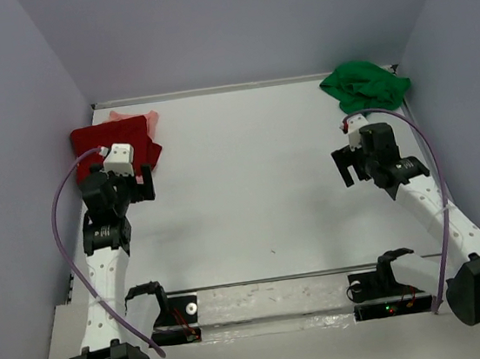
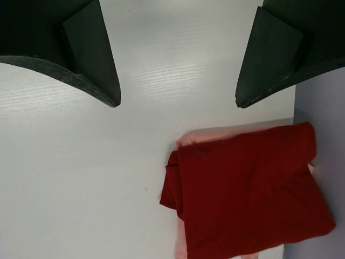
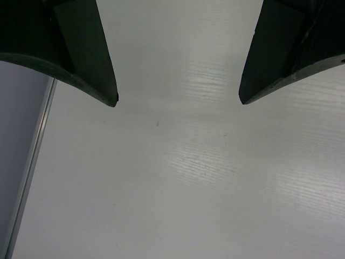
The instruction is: Fold and stack the t-shirts
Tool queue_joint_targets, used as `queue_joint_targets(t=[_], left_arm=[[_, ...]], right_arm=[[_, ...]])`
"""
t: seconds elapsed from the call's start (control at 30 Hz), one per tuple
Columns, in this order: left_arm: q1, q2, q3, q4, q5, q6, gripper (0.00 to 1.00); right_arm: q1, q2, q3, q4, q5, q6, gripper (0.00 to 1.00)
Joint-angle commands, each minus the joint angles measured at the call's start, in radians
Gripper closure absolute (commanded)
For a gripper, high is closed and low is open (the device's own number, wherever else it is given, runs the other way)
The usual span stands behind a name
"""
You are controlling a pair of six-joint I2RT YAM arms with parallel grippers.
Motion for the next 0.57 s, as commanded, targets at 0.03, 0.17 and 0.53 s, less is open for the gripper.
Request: queue_joint_targets(t=[0.03, 0.17, 0.53], left_arm=[[0.004, -0.03, -0.054, 0.11, 0.066, 0.003, 0.01], [0.004, -0.036, -0.074, 0.116, 0.085, 0.0, 0.01], [0.008, -0.046, -0.08, 0.114, 0.076, 0.012, 0.01]], right_arm=[[-0.013, 0.027, 0.012, 0.071, 0.034, 0.018, 0.0], [-0.013, 0.062, 0.017, 0.071, 0.043, 0.019, 0.0], [-0.076, 0.033, 0.0, 0.051, -0.054, -0.018, 0.02]])
